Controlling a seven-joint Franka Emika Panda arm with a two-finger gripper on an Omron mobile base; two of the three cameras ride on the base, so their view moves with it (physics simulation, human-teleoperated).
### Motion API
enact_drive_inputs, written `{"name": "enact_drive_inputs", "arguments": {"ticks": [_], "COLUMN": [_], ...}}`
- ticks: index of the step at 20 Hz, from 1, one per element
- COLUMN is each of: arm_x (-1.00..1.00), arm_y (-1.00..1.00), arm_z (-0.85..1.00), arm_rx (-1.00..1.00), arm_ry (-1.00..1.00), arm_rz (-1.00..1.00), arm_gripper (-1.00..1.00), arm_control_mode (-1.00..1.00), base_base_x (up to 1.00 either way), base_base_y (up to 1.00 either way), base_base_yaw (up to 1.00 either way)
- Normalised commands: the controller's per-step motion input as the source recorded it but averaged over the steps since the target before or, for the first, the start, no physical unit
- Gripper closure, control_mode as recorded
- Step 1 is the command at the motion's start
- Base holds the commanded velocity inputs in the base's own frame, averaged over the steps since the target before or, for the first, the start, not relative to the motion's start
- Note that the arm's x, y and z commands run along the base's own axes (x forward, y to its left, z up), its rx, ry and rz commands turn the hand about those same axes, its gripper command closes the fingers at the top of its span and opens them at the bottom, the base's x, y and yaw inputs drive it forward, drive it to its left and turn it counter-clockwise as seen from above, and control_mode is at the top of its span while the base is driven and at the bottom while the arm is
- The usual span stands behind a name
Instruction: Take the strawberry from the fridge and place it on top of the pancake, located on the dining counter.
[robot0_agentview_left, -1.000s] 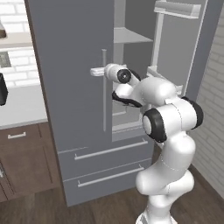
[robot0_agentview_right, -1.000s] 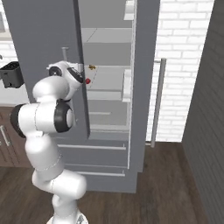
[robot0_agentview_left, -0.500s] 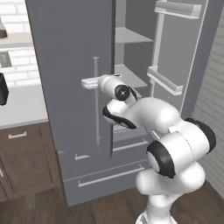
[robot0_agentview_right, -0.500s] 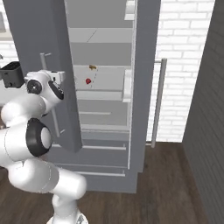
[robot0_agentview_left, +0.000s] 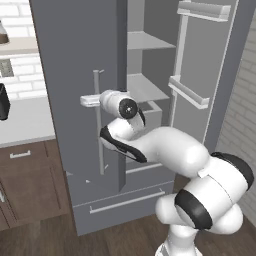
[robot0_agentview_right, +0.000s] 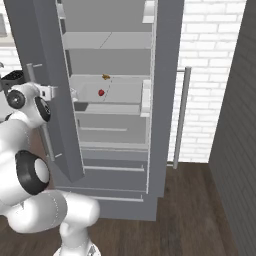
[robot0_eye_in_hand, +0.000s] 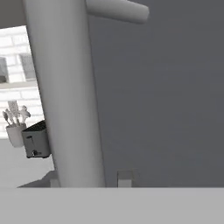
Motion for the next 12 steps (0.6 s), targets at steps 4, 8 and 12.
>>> {"name": "enact_drive_inputs", "arguments": {"ticks": [4,8,12], "arm_x": [-0.05,-0.81,-1.00], "arm_y": [0.13,-0.68,-1.00], "arm_z": [0.51,0.69,0.88], "arm_rx": [-0.12,-0.20,-0.11], "arm_ry": [0.35,0.35,0.39], "arm_rz": [0.00,0.00,0.00], "arm_gripper": [-1.00,-1.00,-1.00], "arm_control_mode": [-1.00,-1.00,-1.00], "base_base_x": [0.00,0.00,0.00], "base_base_y": [0.00,0.00,0.00], "base_base_yaw": [0.00,0.00,0.00]}}
